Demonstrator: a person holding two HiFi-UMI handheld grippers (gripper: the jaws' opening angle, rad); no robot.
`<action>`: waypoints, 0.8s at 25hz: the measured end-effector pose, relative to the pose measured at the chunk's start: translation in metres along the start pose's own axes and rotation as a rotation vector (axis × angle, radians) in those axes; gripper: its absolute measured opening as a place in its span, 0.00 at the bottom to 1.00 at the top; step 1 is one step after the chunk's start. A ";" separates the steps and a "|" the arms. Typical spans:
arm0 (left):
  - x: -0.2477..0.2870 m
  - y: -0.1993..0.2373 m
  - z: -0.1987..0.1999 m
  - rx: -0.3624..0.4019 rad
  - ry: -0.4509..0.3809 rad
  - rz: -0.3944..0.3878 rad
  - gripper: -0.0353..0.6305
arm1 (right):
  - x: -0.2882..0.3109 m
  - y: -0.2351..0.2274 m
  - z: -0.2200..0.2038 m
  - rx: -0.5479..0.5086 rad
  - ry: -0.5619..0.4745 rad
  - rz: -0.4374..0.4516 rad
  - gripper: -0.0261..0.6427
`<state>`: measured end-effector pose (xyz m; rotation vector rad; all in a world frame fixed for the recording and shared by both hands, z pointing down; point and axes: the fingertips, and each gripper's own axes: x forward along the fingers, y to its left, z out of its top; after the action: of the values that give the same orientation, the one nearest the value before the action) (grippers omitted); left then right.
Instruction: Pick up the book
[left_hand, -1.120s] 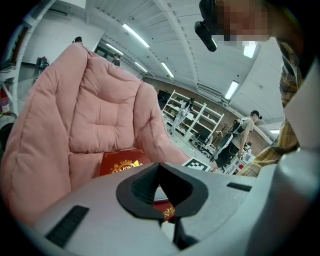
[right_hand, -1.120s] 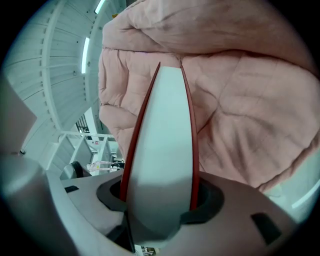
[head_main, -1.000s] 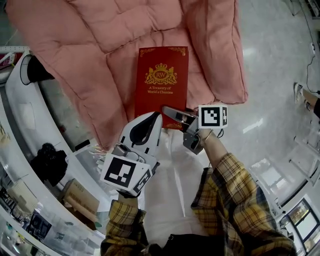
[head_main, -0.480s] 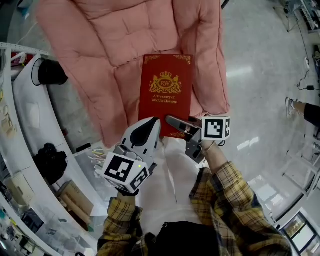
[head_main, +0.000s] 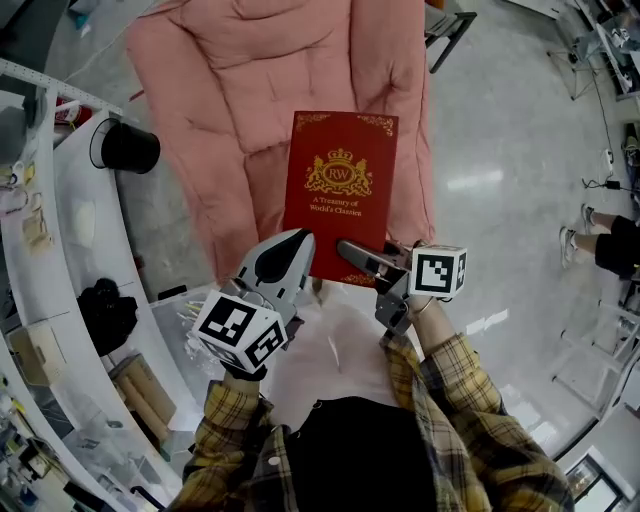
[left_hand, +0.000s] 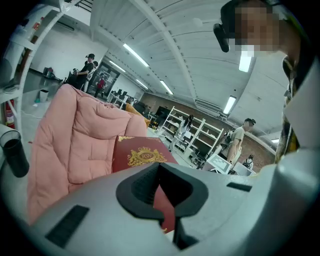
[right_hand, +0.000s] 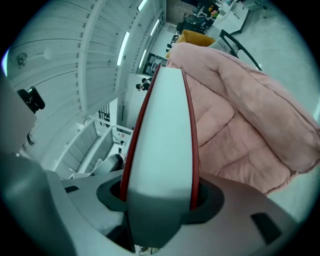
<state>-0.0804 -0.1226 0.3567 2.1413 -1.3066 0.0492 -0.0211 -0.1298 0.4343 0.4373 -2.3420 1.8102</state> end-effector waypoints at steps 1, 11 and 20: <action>-0.003 -0.005 0.003 -0.002 0.001 -0.004 0.06 | -0.007 0.007 0.001 -0.011 -0.004 -0.002 0.43; -0.027 -0.055 0.039 0.004 -0.060 -0.041 0.06 | -0.054 0.078 0.017 -0.192 -0.051 -0.018 0.43; -0.057 -0.085 0.074 0.068 -0.151 -0.054 0.06 | -0.075 0.130 0.007 -0.274 -0.098 0.022 0.43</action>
<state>-0.0606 -0.0893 0.2367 2.2748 -1.3479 -0.0931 0.0094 -0.0969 0.2910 0.4712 -2.6200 1.4749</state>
